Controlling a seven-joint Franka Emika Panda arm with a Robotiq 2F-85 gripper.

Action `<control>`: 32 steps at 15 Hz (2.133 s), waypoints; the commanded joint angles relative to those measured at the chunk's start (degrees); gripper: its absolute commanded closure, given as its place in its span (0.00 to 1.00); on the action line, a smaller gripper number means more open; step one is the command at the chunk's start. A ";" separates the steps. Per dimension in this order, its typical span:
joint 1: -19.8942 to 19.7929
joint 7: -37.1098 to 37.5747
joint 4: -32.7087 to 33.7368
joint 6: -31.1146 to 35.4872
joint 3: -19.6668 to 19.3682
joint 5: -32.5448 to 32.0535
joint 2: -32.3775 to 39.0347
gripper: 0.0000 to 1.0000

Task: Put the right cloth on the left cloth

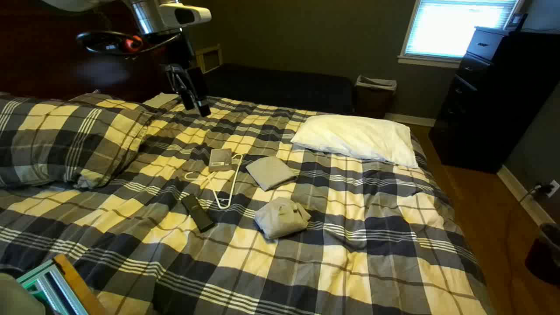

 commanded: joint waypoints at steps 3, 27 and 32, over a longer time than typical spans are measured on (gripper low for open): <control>1.12 0.45 0.14 -0.22 -0.97 -0.56 0.15 0.00; -2.19 -52.85 -6.92 15.00 -37.98 47.77 22.51 0.00; -2.85 -53.81 -3.54 13.58 -37.20 49.27 26.92 0.00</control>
